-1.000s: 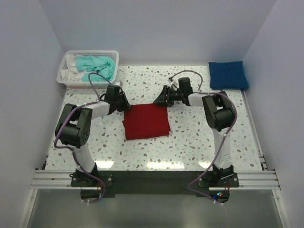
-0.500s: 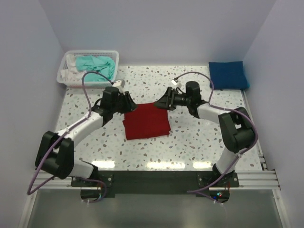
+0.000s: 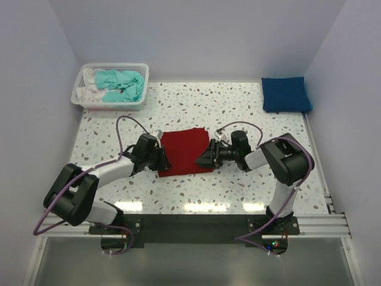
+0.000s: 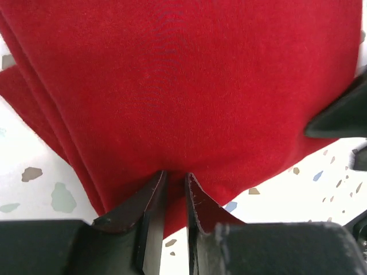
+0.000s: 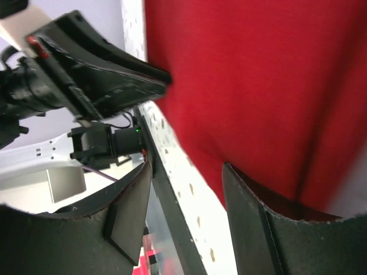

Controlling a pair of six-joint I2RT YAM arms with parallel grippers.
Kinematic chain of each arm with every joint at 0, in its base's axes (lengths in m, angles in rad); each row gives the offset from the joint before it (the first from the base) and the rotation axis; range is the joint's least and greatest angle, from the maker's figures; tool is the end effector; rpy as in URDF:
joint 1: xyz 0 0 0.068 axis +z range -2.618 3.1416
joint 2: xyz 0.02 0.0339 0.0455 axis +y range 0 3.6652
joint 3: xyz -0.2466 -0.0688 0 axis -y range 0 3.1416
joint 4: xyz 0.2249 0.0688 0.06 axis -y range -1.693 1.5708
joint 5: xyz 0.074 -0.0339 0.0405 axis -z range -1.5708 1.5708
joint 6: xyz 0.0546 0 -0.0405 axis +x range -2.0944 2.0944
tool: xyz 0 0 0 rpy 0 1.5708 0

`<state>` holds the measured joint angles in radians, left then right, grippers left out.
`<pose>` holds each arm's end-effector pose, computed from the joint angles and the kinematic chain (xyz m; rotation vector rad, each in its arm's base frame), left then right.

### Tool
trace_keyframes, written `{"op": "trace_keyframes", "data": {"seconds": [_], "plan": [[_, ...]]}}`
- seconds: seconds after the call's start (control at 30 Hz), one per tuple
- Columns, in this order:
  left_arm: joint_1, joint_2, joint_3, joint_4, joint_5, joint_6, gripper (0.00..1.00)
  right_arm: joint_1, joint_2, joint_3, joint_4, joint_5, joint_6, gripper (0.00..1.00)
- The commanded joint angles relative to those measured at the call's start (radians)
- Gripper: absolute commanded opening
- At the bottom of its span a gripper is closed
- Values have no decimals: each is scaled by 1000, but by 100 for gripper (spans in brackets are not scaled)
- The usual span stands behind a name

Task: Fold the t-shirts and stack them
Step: Fold the tshirt, then neatly place the folded tshirt to the corner

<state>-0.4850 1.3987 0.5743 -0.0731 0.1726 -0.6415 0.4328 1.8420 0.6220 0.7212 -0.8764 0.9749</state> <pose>0.2205 -0.1268 0.1322 -0.1238 2.5788 -0.6710 0.2687 0.1704 0.1084 -0.0010 2.3662 1.6906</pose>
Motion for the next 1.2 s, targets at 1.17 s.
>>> {"op": "trace_keyframes", "data": {"seconds": [1.17], "plan": [[19,-210,-258,-48,-91,-213,17,-25,208,-94,538,25,211,56]]}}
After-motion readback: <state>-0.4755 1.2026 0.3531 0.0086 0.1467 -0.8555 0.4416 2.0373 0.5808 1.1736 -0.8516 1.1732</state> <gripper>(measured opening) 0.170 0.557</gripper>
